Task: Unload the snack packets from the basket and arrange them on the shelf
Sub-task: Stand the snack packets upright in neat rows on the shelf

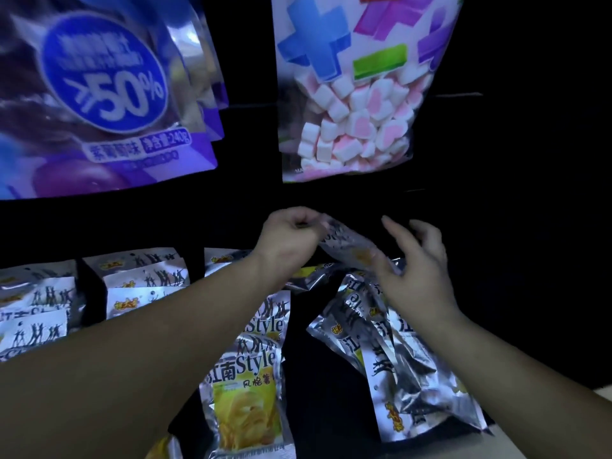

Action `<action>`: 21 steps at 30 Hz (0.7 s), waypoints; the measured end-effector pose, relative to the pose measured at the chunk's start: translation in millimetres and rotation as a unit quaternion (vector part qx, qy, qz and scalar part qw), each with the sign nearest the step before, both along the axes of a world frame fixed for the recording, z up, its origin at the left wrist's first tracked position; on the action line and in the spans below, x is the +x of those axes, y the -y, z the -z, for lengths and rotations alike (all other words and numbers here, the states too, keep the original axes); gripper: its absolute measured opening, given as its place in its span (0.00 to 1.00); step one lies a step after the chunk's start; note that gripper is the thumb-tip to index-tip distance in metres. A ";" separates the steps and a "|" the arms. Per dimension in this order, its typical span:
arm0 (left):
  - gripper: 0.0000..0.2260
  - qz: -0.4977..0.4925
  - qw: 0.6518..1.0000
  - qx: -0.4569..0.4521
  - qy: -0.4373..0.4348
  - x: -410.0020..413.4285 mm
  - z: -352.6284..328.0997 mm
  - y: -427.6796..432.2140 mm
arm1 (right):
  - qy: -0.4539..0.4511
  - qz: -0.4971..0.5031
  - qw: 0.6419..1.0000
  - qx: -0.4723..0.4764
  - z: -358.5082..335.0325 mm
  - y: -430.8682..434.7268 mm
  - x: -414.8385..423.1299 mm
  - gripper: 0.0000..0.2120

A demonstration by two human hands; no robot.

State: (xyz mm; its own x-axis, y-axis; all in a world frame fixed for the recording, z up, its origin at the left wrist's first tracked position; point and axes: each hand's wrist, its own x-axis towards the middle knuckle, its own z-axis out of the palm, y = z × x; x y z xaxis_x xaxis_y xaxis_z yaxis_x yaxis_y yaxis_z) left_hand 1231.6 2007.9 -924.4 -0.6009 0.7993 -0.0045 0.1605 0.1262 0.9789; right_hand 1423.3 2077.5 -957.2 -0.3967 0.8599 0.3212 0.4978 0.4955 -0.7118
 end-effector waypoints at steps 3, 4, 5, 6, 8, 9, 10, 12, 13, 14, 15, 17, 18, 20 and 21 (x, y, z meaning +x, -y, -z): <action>0.05 0.042 0.998 -0.039 0.008 3.7 -25.6 33.3 | 0.006 -0.066 0.997 -0.039 -7.3 17.6 5.9 0.17; 0.05 0.052 0.998 -0.042 0.022 4.0 -32.8 45.7 | -0.003 -0.095 0.994 -0.061 -9.8 26.9 7.5 0.13; 0.05 0.056 0.997 -0.045 0.023 4.8 -39.2 57.5 | -0.011 -0.121 0.989 -0.081 -11.1 36.3 9.1 0.10; 0.05 0.056 0.997 -0.051 0.008 6.2 -43.3 68.3 | -0.011 -0.139 0.986 -0.096 -11.8 45.0 10.7 0.08; 0.06 0.062 0.995 -0.063 -0.040 10.1 -50.1 89.3 | 0.003 -0.148 0.983 -0.104 -13.2 58.0 11.6 0.09; 0.08 0.071 0.994 -0.069 -0.050 11.4 -51.0 98.8 | 0.007 -0.145 0.983 -0.111 -16.0 62.3 10.6 0.08; 0.10 0.085 0.992 -0.077 -0.050 12.3 -50.5 106.6 | 0.008 -0.139 0.981 -0.131 -20.3 65.1 10.2 0.08; 0.13 0.113 0.988 -0.097 -0.041 9.7 -45.8 115.1 | -0.007 -0.139 0.970 -0.198 -29.7 68.5 8.4 0.11; 0.14 0.125 0.986 -0.105 -0.039 6.4 -42.8 115.4 | -0.018 -0.148 0.962 -0.231 -32.5 69.5 7.3 0.12; 0.14 0.137 0.984 -0.106 -0.038 3.7 -40.4 113.3 | -0.025 -0.163 0.953 -0.254 -32.5 69.8 5.2 0.14; 0.15 0.150 0.983 -0.099 -0.035 1.4 -38.9 109.6 | -0.028 -0.178 0.946 -0.269 -30.7 69.6 3.3 0.15; 0.16 0.168 0.982 -0.080 -0.025 -1.9 -36.1 98.3 | -0.036 -0.199 0.935 -0.293 -23.1 67.0 1.3 0.17; 0.17 0.168 0.983 -0.074 -0.019 -2.5 -33.9 92.1 | -0.045 -0.202 0.929 -0.308 -19.1 64.2 0.7 0.18; 0.16 0.149 0.985 -0.075 -0.032 -0.5 -27.2 82.2 | -0.055 -0.196 0.925 -0.321 -13.0 57.7 0.7 0.19; 0.15 0.134 0.987 -0.078 -0.044 1.4 -22.5 78.5 | -0.049 -0.189 0.932 -0.306 -10.4 54.2 0.8 0.19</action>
State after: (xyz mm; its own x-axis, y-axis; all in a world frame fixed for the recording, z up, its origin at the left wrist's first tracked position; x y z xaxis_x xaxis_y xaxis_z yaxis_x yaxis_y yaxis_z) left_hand 1233.0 1929.4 -901.9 -0.3720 0.9230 -0.0979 0.2919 0.2165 0.9316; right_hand 1424.1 2023.3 -946.8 -0.7025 0.6993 -0.1326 0.2882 0.1092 -0.9513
